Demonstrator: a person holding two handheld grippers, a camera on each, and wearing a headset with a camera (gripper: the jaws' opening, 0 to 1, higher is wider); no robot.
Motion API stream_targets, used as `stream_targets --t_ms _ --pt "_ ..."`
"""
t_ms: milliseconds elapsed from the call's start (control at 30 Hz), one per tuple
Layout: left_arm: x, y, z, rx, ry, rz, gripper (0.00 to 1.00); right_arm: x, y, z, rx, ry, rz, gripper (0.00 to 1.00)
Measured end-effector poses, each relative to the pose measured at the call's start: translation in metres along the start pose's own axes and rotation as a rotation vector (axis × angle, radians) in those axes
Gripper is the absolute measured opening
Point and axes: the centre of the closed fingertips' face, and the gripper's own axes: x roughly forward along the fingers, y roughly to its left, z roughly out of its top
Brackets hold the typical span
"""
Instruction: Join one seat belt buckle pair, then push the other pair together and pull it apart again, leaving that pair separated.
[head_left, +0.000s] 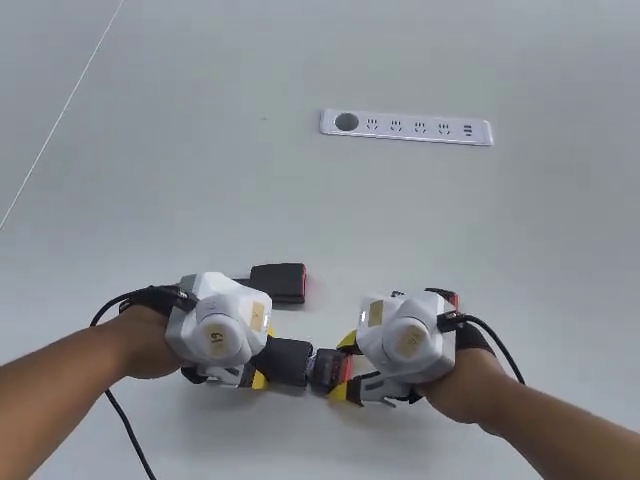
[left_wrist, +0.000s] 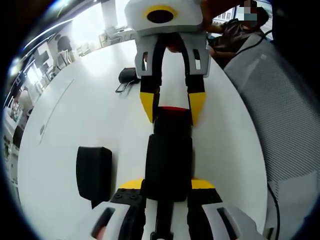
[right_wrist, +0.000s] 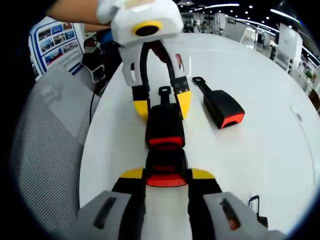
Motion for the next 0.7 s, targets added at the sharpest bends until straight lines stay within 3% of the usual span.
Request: stream_targets --t_ms 467,700 --pt "-0.0003 0.0009 0.0005 0.009 -0.01 0.0 0.32 -0.0013 -0.0017 -0.0011 -0.026 0.003 -0.012 0.3" --pt "-0.0005 0.0013 -0.0004 -0.003 -0.034 0.013 0.32 -0.0025 -0.0024 -0.0015 -0.026 -0.032 -0.025 0.3"
